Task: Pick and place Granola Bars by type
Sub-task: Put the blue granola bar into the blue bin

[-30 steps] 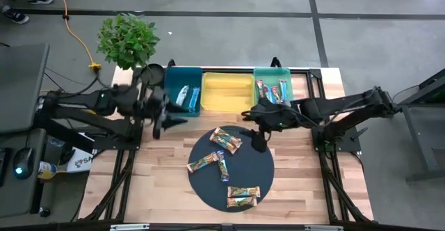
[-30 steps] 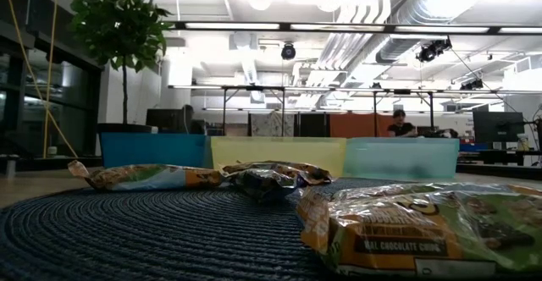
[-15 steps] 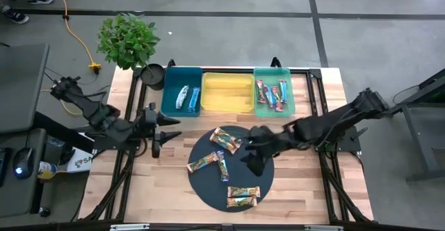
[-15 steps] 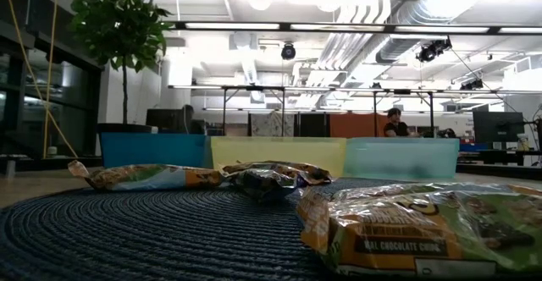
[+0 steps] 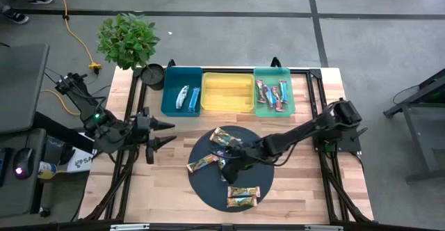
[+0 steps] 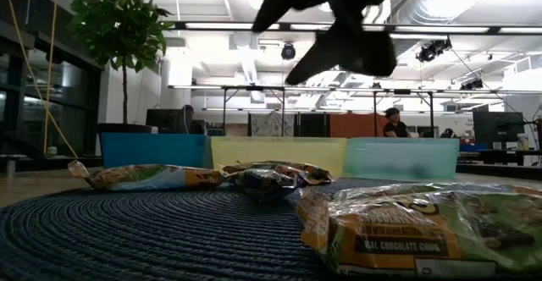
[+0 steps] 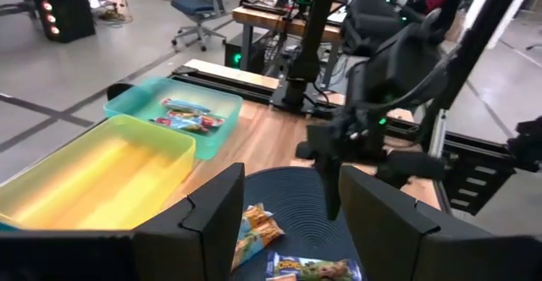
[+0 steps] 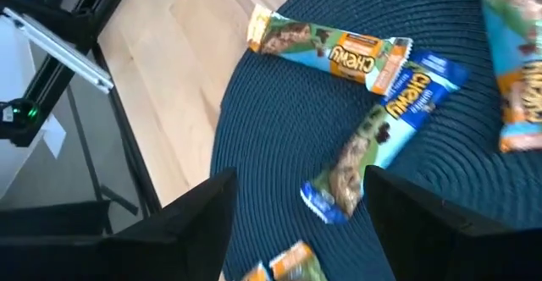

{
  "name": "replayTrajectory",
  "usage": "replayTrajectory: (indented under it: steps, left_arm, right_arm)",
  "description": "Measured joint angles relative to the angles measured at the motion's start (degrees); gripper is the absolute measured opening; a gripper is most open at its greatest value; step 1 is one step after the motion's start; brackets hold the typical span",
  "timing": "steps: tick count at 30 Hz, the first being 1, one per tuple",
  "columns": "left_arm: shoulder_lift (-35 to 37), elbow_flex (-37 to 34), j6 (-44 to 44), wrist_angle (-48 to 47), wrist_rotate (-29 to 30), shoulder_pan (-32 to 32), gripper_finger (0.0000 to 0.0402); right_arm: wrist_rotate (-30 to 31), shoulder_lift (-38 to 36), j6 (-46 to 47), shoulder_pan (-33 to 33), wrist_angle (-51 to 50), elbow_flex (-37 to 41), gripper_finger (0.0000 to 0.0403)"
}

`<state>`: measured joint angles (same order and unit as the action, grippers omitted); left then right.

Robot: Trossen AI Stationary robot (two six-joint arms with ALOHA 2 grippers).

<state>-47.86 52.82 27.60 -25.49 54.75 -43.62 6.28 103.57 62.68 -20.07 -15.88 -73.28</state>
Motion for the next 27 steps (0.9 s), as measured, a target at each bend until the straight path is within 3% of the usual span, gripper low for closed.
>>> replayTrajectory:
  steps: [7,16,19,24,27]
  left_arm:
    - [0.0,0.0,1.2,0.0,0.3,-0.5,0.0191]
    - [0.0,0.0,1.2,0.0,0.3,-0.3,0.0191]
    - [0.0,0.0,1.3,-0.3,0.3,-0.3,0.0191]
    - [0.0,0.0,1.3,-0.5,0.3,-0.3,0.0191]
    - [0.0,0.0,1.4,-0.5,0.3,-0.3,0.0191]
  right_arm:
    - [-1.1,1.5,-7.1,2.5,2.7,-2.2,0.0239]
    - [-2.2,5.6,-17.8,5.0,-11.3,-19.1,0.0207]
    - [-2.7,9.7,-19.9,4.8,-20.2,-27.3,0.0207]
    - [-5.0,17.0,-14.8,5.5,-41.9,-38.4,0.0207]
    - [-6.3,19.7,-12.3,6.1,-45.7,-40.3,0.0207]
